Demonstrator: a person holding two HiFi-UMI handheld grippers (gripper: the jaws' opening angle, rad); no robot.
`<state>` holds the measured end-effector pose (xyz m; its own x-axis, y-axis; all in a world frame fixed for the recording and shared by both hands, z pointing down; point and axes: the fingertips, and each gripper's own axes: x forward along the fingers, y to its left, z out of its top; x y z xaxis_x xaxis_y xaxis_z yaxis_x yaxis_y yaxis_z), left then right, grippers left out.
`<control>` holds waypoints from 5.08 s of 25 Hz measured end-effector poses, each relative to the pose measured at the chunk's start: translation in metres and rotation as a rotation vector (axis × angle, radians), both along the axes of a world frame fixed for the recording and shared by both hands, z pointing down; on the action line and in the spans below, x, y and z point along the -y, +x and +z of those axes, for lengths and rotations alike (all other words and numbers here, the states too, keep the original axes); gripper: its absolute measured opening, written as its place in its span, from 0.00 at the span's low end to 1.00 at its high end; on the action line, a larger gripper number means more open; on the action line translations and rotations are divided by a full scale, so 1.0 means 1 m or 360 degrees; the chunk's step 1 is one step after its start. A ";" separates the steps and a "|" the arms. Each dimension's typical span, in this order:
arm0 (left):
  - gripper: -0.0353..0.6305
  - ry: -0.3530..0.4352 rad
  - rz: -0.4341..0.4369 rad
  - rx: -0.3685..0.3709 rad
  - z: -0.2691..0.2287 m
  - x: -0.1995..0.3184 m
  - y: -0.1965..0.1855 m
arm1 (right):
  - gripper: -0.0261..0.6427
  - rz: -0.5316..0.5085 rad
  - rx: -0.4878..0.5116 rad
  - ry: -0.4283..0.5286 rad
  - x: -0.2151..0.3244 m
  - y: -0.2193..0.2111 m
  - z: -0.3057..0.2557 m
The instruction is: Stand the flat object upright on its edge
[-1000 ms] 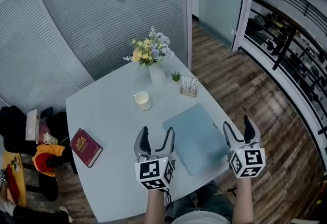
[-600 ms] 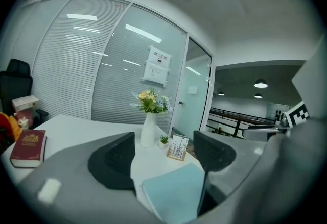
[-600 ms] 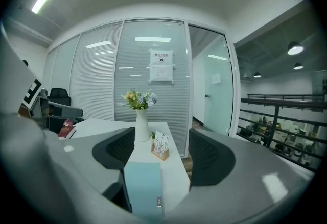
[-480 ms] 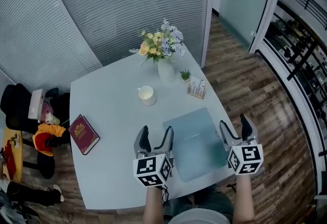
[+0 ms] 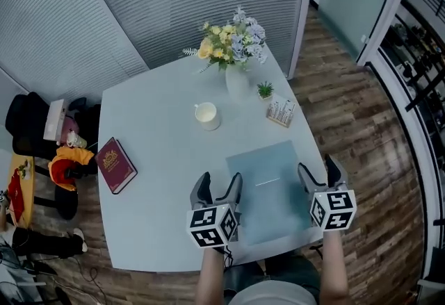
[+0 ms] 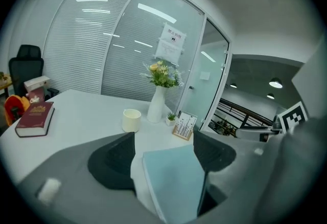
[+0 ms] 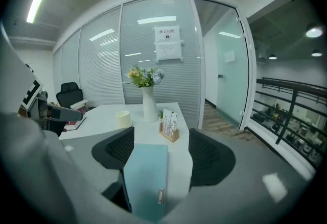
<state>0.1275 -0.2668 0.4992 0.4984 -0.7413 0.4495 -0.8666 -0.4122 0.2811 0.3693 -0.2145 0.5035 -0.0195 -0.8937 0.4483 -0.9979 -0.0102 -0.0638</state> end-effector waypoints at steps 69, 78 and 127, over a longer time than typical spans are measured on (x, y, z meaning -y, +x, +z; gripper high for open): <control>0.61 -0.0998 0.0007 -0.0381 0.176 -0.068 0.032 | 0.64 -0.0368 0.0925 -0.1013 -0.023 -0.035 0.178; 0.60 -0.0902 0.0111 -0.0354 0.149 -0.062 0.029 | 0.63 -0.0376 0.0843 -0.0932 -0.023 -0.040 0.150; 0.57 0.0179 0.0135 0.0155 -0.001 0.020 -0.047 | 0.57 -0.0810 0.0078 -0.0016 0.077 -0.122 -0.005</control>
<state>0.0808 -0.2871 0.4977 0.5194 -0.7468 0.4153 -0.8483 -0.5091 0.1455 0.2472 -0.2919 0.4987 -0.4724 -0.7612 0.4443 -0.8724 0.4756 -0.1128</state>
